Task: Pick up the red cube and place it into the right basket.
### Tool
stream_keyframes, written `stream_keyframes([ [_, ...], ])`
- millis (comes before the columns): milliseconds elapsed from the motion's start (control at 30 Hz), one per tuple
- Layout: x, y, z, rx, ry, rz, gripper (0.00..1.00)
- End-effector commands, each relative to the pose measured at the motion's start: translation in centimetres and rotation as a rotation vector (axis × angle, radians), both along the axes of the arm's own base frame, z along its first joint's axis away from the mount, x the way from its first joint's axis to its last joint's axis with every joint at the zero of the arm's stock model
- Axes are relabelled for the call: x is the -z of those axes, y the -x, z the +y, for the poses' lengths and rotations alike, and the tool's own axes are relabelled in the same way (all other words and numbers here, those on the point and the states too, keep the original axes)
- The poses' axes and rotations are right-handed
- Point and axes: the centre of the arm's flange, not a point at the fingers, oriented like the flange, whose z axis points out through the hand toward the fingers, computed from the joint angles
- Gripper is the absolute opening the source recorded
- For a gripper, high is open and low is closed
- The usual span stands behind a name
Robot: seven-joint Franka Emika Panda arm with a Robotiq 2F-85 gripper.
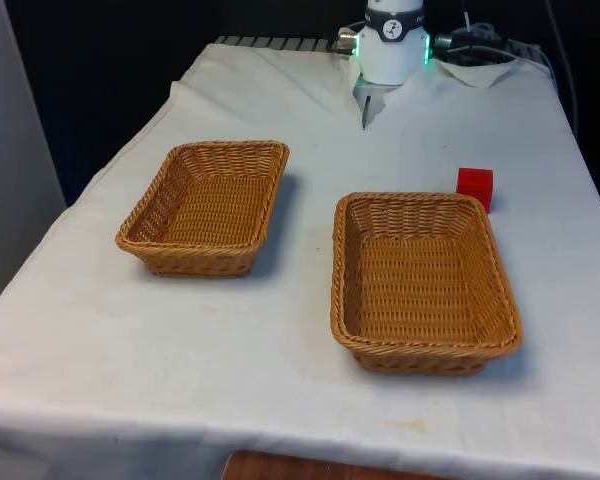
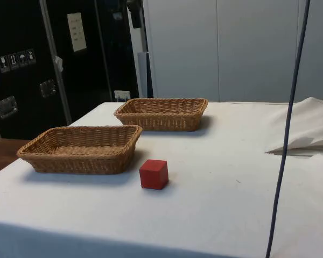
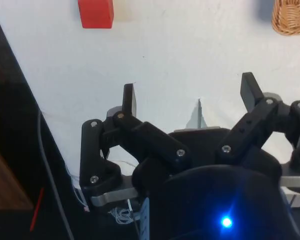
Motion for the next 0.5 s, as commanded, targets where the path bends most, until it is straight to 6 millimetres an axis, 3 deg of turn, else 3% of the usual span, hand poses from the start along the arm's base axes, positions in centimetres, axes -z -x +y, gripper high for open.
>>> stream_keyframes([
  [0, 0.0, 0.0, 0.0, 0.000, 0.000, 0.000, 1.00],
  [467, -0.1, 0.3, 2.0, 0.012, 0.068, -0.009, 1.00],
])
